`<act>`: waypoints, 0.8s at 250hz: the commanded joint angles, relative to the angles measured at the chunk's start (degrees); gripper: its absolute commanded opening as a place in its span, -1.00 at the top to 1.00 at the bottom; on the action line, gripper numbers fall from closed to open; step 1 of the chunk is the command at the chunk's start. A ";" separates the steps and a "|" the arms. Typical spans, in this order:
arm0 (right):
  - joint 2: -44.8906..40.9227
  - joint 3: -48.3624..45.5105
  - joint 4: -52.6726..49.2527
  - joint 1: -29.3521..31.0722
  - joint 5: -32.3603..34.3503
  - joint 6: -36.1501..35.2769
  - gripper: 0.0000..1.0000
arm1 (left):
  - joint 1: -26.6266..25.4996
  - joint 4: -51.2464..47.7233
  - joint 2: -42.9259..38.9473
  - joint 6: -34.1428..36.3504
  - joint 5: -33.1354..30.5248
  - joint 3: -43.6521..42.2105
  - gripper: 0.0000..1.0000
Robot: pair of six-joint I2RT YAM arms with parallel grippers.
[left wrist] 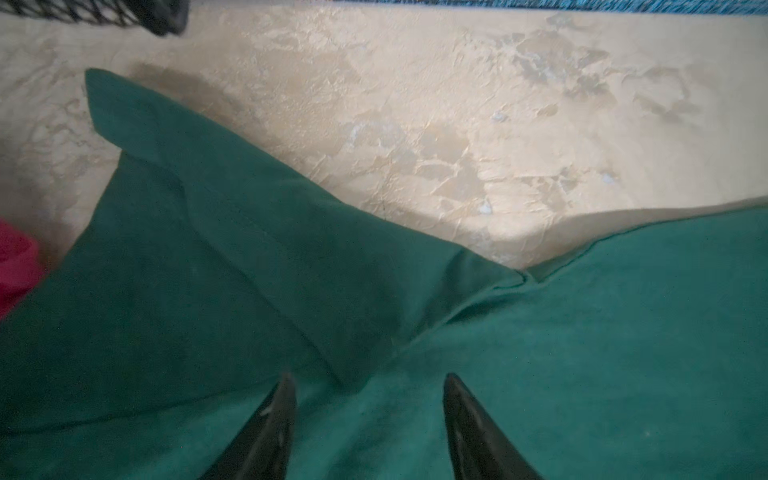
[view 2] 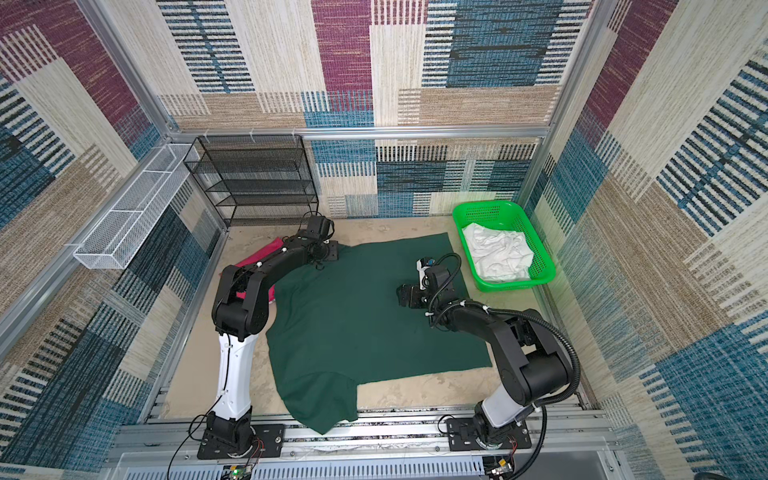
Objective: Fold and stack the t-shirts
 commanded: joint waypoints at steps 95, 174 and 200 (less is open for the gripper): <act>1.18 0.51 2.54 0.14 -1.27 0.40 -0.98 | 0.15 -4.18 4.28 -0.05 -0.97 4.29 0.23; 2.43 0.40 2.50 0.10 -1.59 -0.05 -0.98 | 0.24 -5.88 6.37 -0.07 -0.26 8.34 0.81; 2.93 0.34 2.64 0.09 -2.17 -0.11 -0.98 | 0.24 -5.75 6.24 0.71 -0.43 9.18 0.87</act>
